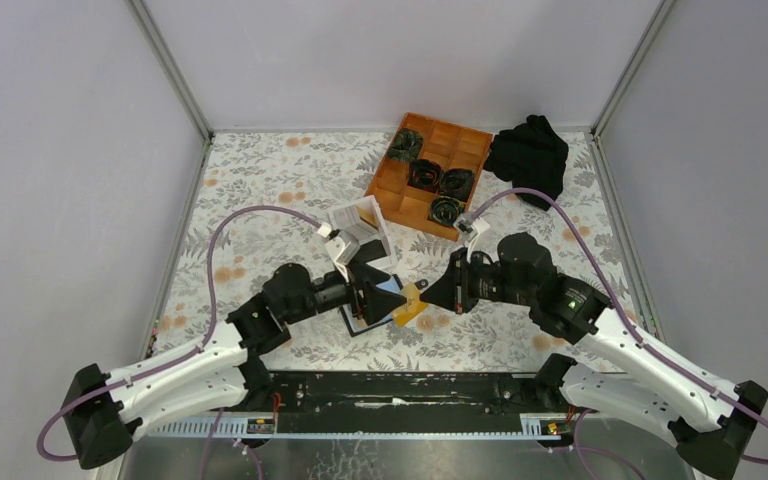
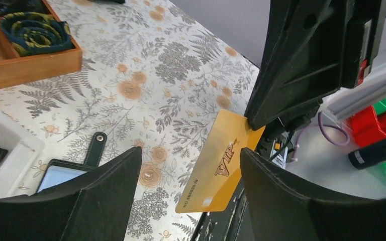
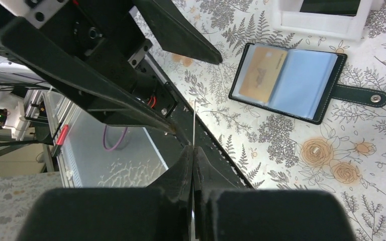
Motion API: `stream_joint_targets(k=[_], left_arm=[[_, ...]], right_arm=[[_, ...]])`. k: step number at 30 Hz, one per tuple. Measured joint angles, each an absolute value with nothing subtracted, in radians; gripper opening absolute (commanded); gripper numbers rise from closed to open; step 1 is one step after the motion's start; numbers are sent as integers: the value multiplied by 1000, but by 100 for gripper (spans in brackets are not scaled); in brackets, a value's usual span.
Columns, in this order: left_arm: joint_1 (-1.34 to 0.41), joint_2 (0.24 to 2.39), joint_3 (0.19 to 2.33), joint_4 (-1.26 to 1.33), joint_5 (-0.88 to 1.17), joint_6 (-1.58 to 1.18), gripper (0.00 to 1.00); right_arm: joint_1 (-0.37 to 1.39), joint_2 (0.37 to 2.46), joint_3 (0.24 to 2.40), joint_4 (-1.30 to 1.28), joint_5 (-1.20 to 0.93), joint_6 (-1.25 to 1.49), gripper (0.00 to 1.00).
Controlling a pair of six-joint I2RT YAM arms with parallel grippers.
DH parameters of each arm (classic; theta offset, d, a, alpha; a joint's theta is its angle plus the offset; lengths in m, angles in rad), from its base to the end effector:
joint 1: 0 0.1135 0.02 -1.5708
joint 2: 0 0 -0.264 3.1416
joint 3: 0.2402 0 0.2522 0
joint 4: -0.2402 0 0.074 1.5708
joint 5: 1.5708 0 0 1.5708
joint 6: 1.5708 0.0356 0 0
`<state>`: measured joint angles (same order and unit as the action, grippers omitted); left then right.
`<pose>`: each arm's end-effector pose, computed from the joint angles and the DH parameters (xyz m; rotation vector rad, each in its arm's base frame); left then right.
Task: Put the credit cards into the card holder
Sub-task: Pick up the credit card from the storage box.
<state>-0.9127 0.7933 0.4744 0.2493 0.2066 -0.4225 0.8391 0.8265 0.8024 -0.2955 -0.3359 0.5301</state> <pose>0.1134 -0.1586 0.2742 0.5955 1.6754 -1.1661 0.1180 0.1489 0.3280 -0.5659 1.9954 1.2109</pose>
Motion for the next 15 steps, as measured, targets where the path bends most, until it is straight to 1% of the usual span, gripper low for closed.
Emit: stream_joint_targets(k=[4, 7, 11, 15], left_arm=[[-902, 844, 474, 258, 298, -424, 73], [-896, 901, 474, 268, 373, -435, 66], [-884, 931, 472, 297, 455, -458, 50], [-861, 931, 455, 345, 516, -480, 30]], right_arm=[[839, 818, 802, -296, -358, 540, 0], [839, 818, 802, -297, -362, 540, 0], [839, 823, 802, -307, -369, 540, 0], [839, 834, 802, -310, -374, 539, 0]])
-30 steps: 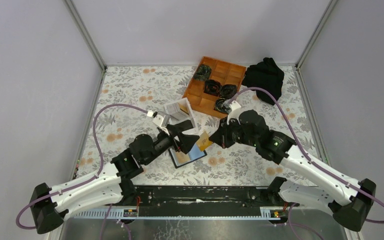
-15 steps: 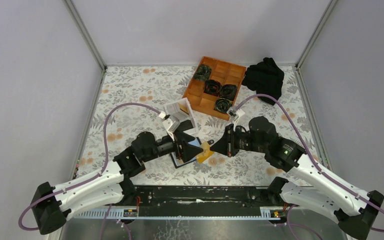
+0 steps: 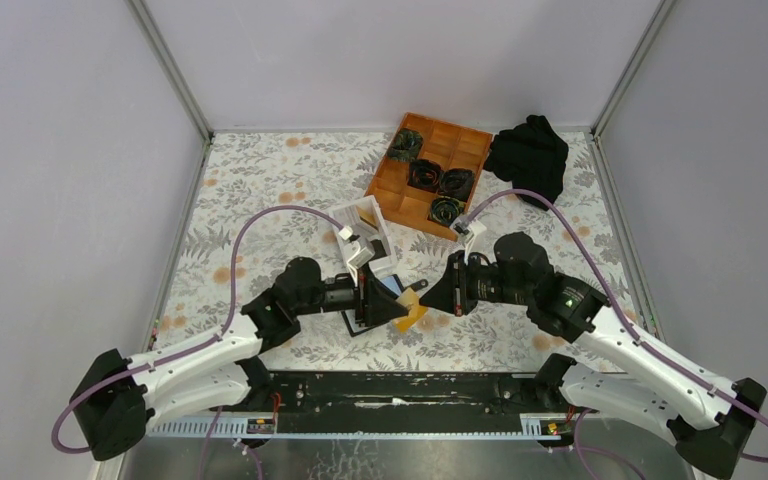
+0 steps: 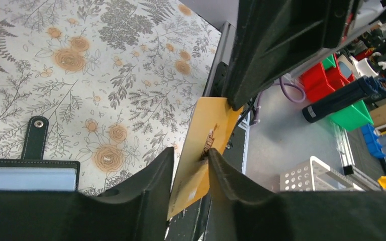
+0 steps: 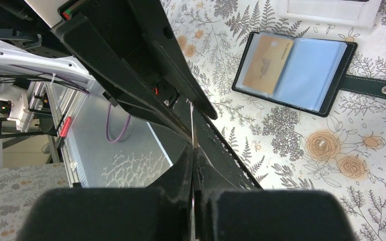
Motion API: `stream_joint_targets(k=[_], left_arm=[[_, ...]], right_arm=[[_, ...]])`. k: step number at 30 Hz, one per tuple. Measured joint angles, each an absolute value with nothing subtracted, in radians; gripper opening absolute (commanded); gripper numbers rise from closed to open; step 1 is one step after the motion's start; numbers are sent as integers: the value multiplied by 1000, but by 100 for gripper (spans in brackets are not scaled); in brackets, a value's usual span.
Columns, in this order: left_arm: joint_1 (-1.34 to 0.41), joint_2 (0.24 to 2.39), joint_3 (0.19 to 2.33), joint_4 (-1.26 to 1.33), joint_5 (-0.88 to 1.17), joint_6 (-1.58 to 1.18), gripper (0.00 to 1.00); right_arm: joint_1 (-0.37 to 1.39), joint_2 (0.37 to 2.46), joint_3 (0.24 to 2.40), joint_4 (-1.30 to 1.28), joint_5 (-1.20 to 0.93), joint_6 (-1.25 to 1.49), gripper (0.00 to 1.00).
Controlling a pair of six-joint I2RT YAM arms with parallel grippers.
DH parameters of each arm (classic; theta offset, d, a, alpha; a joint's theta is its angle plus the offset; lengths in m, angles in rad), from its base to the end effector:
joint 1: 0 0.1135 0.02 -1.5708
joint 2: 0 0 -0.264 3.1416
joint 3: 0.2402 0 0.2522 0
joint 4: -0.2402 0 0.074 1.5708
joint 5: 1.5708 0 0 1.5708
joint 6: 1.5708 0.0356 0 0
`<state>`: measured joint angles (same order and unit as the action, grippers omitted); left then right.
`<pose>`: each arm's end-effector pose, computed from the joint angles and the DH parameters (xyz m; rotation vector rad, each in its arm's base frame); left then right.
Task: Put the credit cards into the card holder
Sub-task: Pick up the credit card from the storage box.
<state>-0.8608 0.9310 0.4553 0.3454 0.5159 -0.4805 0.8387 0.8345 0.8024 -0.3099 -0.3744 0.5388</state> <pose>0.1247 -0.1720 0.2528 0.7725 1.7408 -1.3954 0.1176 0.1503 0.3253 -0.5881 2.0239 1.2422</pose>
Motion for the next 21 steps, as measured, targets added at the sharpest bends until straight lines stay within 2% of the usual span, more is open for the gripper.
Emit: stream_joint_targets(k=[4, 9, 10, 12, 15, 18, 21], left_arm=[[-839, 933, 440, 383, 577, -509, 0], [-816, 965, 430, 443, 643, -552, 0], [-813, 974, 428, 458, 654, -561, 0], [-806, 986, 424, 477, 666, -574, 0], [-803, 996, 423, 504, 678, -588, 0], [-794, 995, 423, 519, 673, -594, 0], [-788, 991, 423, 521, 642, -597, 0]], right_arm=[[838, 840, 802, -320, -375, 529, 0], [829, 843, 802, -335, -360, 513, 2], [827, 845, 803, -337, -359, 509, 8], [818, 848, 803, -341, -358, 506, 29], [805, 851, 805, -347, -348, 499, 51], [799, 850, 817, -361, -299, 481, 61], [797, 826, 818, -362, -245, 471, 63]])
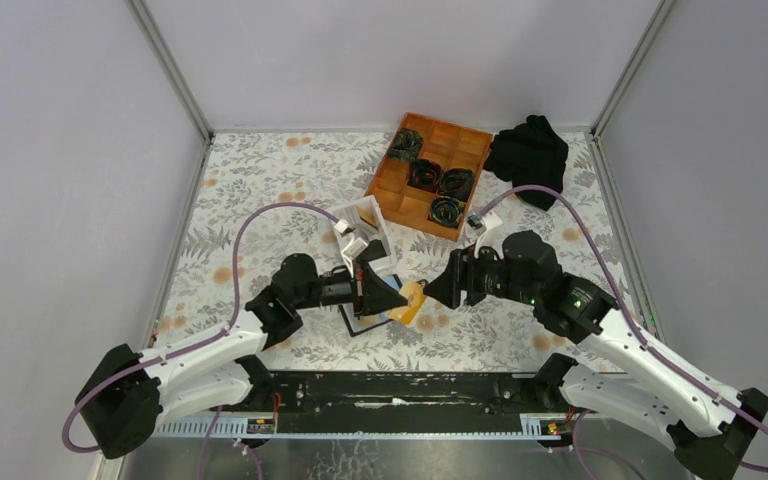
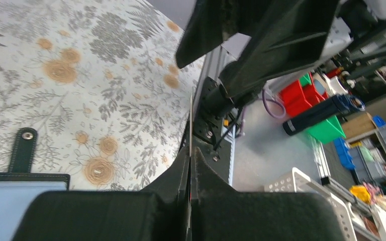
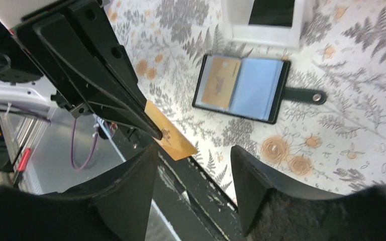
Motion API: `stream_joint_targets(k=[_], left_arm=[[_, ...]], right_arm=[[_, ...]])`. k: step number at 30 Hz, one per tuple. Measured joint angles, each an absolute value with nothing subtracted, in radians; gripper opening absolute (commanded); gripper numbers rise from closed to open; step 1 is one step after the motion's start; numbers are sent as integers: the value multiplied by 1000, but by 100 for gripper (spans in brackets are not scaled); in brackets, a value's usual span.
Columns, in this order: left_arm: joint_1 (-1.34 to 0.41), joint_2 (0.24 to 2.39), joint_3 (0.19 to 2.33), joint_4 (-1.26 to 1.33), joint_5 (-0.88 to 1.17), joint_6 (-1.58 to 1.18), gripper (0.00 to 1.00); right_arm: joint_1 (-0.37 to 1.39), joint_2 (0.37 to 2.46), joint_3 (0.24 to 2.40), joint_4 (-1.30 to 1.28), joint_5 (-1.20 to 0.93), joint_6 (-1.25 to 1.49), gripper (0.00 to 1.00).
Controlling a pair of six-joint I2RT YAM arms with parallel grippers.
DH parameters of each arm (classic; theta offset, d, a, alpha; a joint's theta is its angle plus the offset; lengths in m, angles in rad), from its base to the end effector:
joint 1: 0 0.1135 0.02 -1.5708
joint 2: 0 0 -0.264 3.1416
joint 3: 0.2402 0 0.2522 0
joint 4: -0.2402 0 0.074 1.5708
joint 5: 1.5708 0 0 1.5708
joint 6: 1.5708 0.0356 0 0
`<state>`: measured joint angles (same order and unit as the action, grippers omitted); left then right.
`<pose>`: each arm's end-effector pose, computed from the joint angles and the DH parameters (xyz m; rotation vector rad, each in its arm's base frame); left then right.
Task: Put the credit cards into the card holder
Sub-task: Pick up the credit card from the storage box.
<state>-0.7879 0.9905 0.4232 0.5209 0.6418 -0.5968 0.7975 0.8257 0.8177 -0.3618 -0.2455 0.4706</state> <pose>0.1376 -0.1685 0.2485 0.7282 1.7088 -1.5319 0.1249 0.1403 0.3264 -0.5117 2.0230 1.0503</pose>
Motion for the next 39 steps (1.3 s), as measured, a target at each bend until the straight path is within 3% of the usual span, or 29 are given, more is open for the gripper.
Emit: stream_joint_targets(k=[9, 17, 30, 39], left_arm=[[-784, 959, 345, 603, 355, -720, 0], [-783, 987, 186, 821, 178, -936, 0], [-783, 1171, 115, 1183, 142, -1151, 0], [-783, 1242, 113, 1277, 146, -1188, 0]], right_arm=[[796, 699, 688, -202, -175, 497, 61], [796, 755, 509, -15, -177, 552, 58], [755, 871, 382, 375, -258, 660, 46], [735, 995, 358, 591, -334, 737, 45]])
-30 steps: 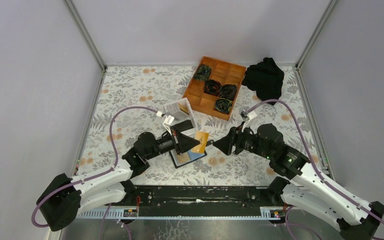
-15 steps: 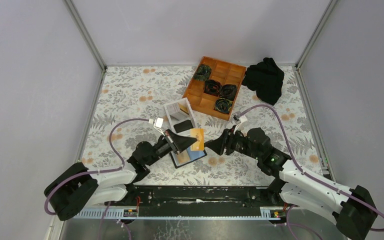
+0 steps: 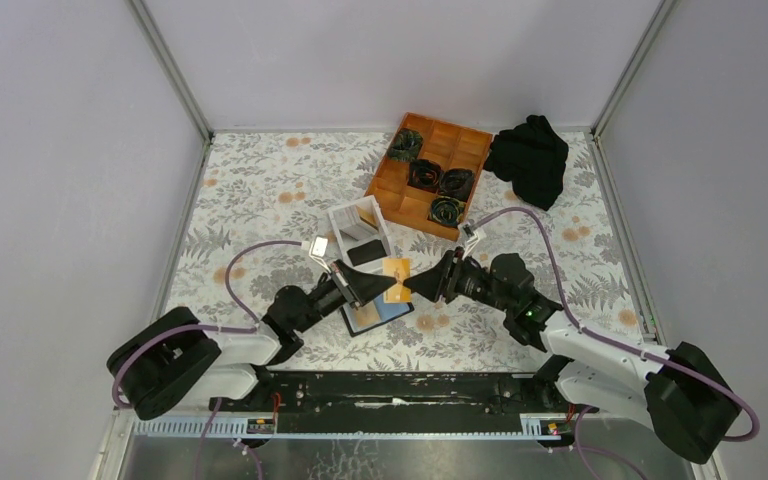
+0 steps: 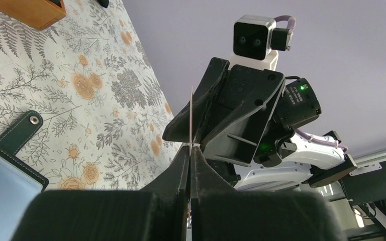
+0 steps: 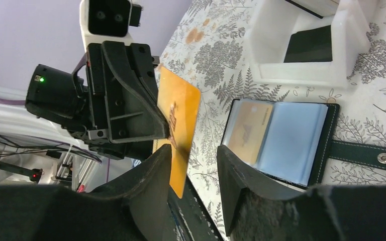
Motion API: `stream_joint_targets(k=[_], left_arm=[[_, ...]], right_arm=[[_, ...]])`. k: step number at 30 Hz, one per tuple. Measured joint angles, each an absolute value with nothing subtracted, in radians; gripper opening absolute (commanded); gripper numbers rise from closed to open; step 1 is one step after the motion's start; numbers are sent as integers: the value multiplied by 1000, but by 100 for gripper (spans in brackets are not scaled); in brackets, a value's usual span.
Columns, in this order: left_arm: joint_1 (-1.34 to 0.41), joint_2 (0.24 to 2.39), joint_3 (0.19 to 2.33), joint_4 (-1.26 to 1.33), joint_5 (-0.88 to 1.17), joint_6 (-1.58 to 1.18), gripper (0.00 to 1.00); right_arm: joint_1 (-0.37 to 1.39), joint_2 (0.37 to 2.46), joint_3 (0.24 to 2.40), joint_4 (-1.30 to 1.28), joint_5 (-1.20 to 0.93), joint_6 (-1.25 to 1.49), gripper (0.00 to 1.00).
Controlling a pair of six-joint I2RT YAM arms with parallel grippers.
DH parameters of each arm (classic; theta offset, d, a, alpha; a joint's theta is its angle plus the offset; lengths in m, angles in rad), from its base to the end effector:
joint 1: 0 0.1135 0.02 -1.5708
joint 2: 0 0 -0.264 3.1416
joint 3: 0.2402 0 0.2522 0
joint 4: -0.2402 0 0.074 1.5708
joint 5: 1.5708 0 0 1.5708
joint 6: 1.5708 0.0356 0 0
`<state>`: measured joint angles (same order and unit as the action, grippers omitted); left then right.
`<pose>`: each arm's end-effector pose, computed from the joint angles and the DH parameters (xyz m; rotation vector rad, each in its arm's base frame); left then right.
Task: Put the credit cards into the card holder
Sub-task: Pick up the credit card from the storage box.
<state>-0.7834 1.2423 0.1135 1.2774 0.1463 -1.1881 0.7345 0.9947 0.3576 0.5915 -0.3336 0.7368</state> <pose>0.1394 -0.1461 0.1838 -0.1958 1.6586 -1.6778 0.1527 0.1536 0.2325 -0.2848 1.7838 1.3661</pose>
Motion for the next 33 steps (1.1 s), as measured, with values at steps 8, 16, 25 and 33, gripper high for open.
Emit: stream_joint_targets(k=[8, 16, 25, 33], left_arm=[[-782, 1307, 113, 1347, 150, -1206, 0], [-763, 1353, 113, 1427, 161, -1233, 0], [-735, 1414, 105, 1493, 187, -1266, 31], [-694, 1269, 17, 1370, 146, -1246, 66]], right_arm=[[731, 1036, 355, 688, -364, 779, 25], [723, 1081, 348, 770, -384, 815, 19], [700, 1161, 337, 889, -425, 879, 0], [701, 1122, 396, 734, -465, 804, 0]])
